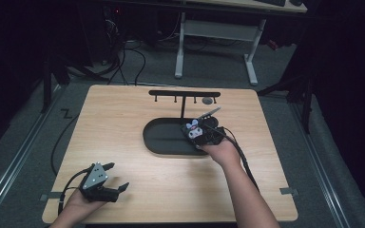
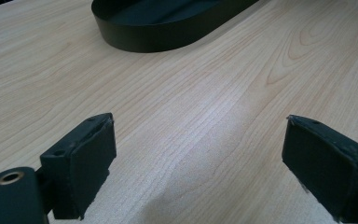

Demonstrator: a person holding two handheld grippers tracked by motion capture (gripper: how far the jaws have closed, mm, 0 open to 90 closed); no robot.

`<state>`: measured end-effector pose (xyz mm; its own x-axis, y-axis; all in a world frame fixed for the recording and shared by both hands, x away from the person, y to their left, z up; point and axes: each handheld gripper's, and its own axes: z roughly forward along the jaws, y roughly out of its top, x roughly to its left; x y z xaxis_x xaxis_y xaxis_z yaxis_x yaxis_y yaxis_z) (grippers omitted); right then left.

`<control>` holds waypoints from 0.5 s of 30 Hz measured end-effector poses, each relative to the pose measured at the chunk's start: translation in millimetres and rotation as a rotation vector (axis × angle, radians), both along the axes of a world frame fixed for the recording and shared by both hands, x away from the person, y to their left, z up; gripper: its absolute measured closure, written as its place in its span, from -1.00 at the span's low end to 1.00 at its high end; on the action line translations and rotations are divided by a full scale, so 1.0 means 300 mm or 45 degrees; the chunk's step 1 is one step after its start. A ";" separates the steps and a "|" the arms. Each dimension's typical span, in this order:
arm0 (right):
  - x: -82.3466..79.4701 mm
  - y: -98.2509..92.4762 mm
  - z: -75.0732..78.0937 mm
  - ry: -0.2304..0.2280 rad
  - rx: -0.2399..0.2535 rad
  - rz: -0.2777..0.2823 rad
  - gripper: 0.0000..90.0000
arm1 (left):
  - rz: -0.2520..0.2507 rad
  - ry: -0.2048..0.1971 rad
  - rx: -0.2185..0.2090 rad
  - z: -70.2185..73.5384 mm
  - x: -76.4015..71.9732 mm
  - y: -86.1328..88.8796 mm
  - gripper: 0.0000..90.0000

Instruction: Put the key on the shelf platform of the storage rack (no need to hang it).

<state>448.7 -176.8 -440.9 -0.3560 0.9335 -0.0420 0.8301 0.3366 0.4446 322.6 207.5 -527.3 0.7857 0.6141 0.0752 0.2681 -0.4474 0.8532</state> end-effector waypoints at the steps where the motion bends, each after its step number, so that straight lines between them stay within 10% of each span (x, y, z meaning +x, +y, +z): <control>1: -0.005 -0.003 0.001 -0.012 0.008 0.005 -0.29 | 0.000 0.000 0.001 0.000 0.000 0.000 -0.76; 15: -0.101 -0.071 -0.011 -0.122 0.043 0.033 -0.24 | -0.002 0.004 0.003 0.000 0.002 -0.002 -0.76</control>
